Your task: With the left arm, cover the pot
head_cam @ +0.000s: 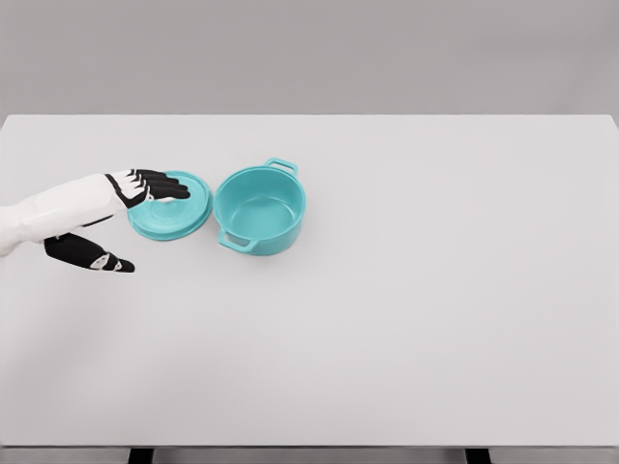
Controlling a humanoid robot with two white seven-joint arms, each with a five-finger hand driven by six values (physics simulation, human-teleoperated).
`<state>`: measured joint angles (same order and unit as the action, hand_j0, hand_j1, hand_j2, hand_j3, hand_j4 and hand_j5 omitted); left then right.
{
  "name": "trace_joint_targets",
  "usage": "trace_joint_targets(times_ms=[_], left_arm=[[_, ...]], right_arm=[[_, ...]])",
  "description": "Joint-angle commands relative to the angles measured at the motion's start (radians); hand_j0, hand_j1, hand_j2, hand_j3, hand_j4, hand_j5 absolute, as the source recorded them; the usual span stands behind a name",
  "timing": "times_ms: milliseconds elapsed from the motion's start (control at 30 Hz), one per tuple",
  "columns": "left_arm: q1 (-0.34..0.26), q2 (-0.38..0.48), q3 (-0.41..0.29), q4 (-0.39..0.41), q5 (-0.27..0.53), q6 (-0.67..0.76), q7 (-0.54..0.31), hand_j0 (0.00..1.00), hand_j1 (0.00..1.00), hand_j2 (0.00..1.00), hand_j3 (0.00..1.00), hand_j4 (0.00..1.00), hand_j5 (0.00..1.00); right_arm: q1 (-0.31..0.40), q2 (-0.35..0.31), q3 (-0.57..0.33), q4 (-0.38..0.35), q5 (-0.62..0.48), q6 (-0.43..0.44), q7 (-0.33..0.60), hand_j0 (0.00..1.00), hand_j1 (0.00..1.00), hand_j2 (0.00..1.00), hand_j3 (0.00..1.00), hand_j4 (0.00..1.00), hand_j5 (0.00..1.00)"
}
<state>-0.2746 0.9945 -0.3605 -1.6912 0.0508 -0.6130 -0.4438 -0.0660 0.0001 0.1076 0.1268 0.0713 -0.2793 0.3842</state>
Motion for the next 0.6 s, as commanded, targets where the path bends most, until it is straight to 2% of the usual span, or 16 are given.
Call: trace_joint_targets(times_ms=[0, 67, 133, 200, 367, 433, 567], left_arm=[[0.000, 0.001, 0.000, 0.001, 0.017, 0.002, 0.000, 1.00, 1.00, 1.00, 1.00, 1.00, 1.00], [-0.015, 0.000, -0.003, 0.033, 0.032, 0.002, 0.000, 1.00, 1.00, 1.00, 1.00, 1.00, 1.00], [-0.075, -0.011, -0.015, 0.119, 0.055, 0.002, 0.000, 1.00, 1.00, 1.00, 1.00, 1.00, 1.00], [-0.120, -0.017, -0.081, 0.166, 0.058, 0.002, 0.000, 1.00, 1.00, 1.00, 1.00, 1.00, 1.00], [-0.186, -0.109, -0.213, 0.295, 0.072, 0.002, 0.007, 1.00, 1.00, 1.00, 1.00, 1.00, 1.00], [-0.210, -0.125, -0.278, 0.304, 0.067, 0.002, 0.010, 1.00, 1.00, 1.00, 1.00, 1.00, 1.00], [-0.229, -0.157, -0.242, 0.301, 0.096, 0.002, 0.027, 1.00, 1.00, 1.00, 1.00, 1.00, 1.00]], right_arm=[[0.000, 0.000, -0.005, 0.002, -0.004, 0.000, 0.004, 1.00, 1.00, 1.00, 1.00, 1.00, 1.00], [0.000, 0.000, -0.005, 0.002, -0.002, 0.000, 0.001, 1.00, 1.00, 1.00, 1.00, 1.00, 1.00], [0.000, 0.000, -0.005, 0.002, -0.004, 0.000, 0.001, 1.00, 1.00, 1.00, 1.00, 1.00, 1.00], [0.002, 0.000, -0.005, 0.002, -0.002, 0.000, 0.001, 1.00, 1.00, 1.00, 1.00, 1.00, 1.00], [0.000, 0.000, -0.005, 0.002, -0.002, 0.000, 0.001, 1.00, 1.00, 1.00, 1.00, 1.00, 1.00], [0.000, 0.000, -0.005, 0.002, -0.004, 0.000, 0.001, 1.00, 1.00, 1.00, 1.00, 1.00, 1.00], [0.000, 0.000, -0.005, 0.002, -0.004, 0.000, 0.001, 1.00, 1.00, 1.00, 1.00, 1.00, 1.00]])
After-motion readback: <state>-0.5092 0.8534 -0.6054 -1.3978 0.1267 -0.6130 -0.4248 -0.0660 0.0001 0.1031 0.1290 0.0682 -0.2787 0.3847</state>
